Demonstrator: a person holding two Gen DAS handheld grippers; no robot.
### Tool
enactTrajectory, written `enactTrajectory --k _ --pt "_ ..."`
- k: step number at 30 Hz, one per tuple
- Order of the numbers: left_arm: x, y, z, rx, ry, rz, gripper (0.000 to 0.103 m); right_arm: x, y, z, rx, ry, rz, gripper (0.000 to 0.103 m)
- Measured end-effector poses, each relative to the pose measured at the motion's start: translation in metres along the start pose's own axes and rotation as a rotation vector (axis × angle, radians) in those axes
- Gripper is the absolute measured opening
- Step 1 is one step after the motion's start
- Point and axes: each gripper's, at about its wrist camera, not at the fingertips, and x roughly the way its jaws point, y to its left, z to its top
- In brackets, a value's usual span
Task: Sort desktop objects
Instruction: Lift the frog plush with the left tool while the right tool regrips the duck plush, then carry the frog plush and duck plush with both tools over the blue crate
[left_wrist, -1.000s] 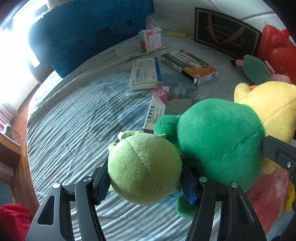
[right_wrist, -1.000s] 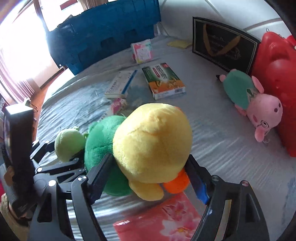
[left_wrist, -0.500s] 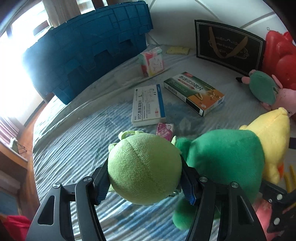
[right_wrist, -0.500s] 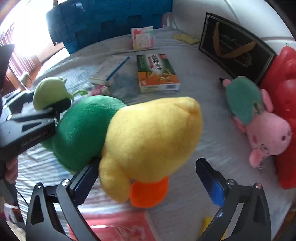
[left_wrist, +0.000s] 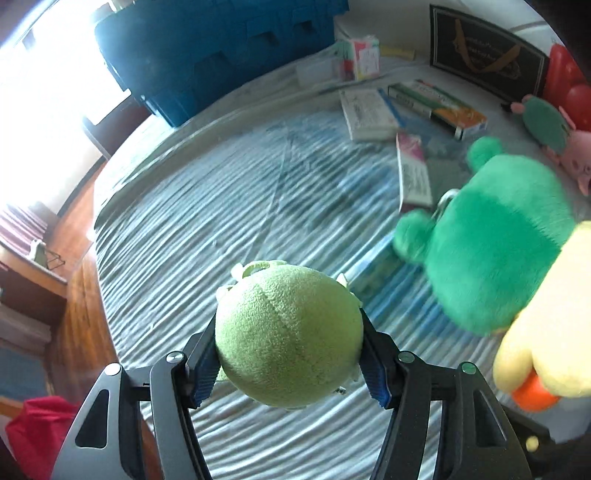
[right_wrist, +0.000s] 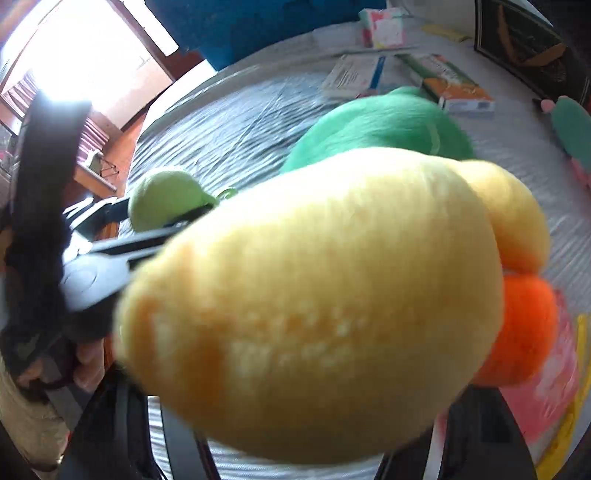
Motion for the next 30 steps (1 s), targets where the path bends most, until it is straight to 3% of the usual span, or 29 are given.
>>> enactTrajectory --k 5,8,9,11,14,17,20,23,30 --pt "-0.008 -0.010 0.006 0.046 -0.035 -0.127 0.064 -0.064 0.004 -0.018 0.065 -0.082 -0.156 0.067" --pt "-0.005 -0.016 0.012 0.084 -0.045 -0.158 0.064 -0.096 0.000 -0.014 0.143 -0.160 -0.263 0.093" --pt "-0.003 -0.016 0.013 0.094 -0.044 -0.159 0.064 -0.099 -0.001 -0.009 0.166 -0.177 -0.277 0.093" --pt "0.002 -0.017 0.016 0.115 -0.041 -0.163 0.064 -0.095 -0.001 0.002 0.187 -0.192 -0.293 0.093" --pt "0.010 -0.017 0.019 0.146 -0.037 -0.168 0.064 -0.066 -0.005 0.020 0.198 -0.136 -0.326 0.093" --pt "0.018 -0.018 0.023 0.176 -0.033 -0.174 0.064 -0.019 -0.009 0.020 0.163 0.009 -0.304 0.095" --pt "0.026 -0.019 0.026 0.207 -0.028 -0.179 0.064 0.005 -0.005 0.015 0.119 0.070 -0.290 0.099" --pt "0.028 -0.013 0.026 0.180 -0.025 -0.191 0.064 0.019 -0.007 0.019 0.123 0.064 -0.301 0.099" --pt "0.023 -0.008 0.015 0.129 -0.026 -0.189 0.064 0.018 0.007 0.021 0.081 0.006 -0.320 0.083"
